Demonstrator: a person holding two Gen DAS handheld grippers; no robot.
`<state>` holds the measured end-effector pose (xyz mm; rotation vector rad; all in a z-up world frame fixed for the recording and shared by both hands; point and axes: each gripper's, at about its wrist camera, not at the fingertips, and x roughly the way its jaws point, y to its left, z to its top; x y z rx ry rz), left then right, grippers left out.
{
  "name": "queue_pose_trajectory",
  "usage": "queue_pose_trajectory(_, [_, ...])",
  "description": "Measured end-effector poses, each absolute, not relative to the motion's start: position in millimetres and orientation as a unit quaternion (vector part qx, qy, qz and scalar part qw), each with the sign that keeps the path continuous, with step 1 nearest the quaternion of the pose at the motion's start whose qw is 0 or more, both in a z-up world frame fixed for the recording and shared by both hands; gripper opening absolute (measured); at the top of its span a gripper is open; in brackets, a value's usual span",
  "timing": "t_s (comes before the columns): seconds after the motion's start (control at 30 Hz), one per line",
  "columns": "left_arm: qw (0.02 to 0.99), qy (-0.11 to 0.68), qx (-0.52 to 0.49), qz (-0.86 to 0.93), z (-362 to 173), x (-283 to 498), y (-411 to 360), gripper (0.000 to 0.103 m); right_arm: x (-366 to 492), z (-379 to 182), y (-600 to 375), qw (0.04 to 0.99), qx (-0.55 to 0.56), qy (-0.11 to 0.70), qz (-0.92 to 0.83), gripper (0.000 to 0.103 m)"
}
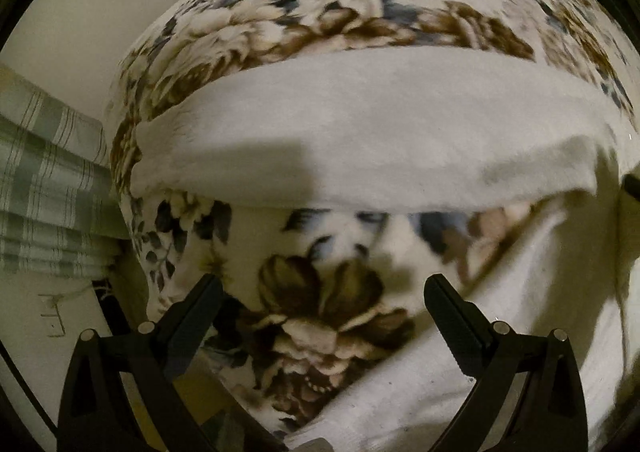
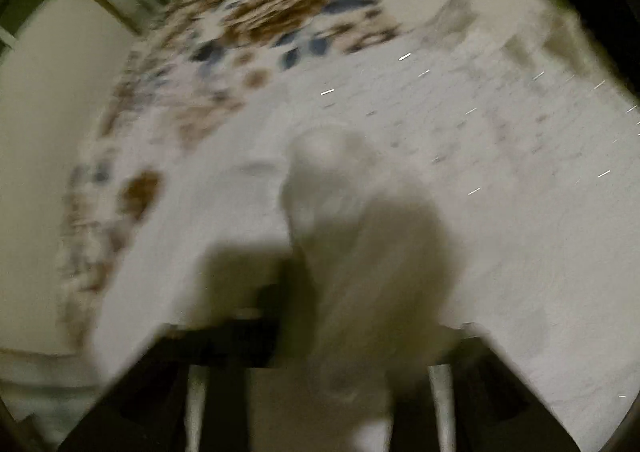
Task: Fold small clothes
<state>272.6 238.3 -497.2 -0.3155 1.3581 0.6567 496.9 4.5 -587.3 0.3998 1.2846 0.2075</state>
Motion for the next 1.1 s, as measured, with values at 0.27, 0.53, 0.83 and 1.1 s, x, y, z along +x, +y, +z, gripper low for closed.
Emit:
queue_pose_trajectory(0.27, [0.694, 0.586, -0.273, 0.317, -503.7, 246.7, 291.0, 0.103, 468.1, -537.3, -75.7, 0.785, 0.25, 0.563, 0.069, 0.071])
queue_pose_trajectory(0.53, [0.644, 0.435, -0.551, 0.302, -552.5, 190.8, 360.9, 0.103, 446.6, -567.1, -145.5, 0.775, 0.206, 0.595, -0.054, 0.071])
queue_pose_trajectory(0.83, [0.598, 0.268, -0.675, 0.34, -581.2, 164.4, 398.3, 0.102, 447.5, -566.0, -126.5, 0.78, 0.183, 0.597, -0.031, 0.071])
queue_pose_trajectory(1.1, [0.627, 0.212, -0.666, 0.345, -579.2, 164.5, 442.6, 0.102, 460.0, -561.4, -92.1, 0.79, 0.151, 0.595, -0.004, 0.071])
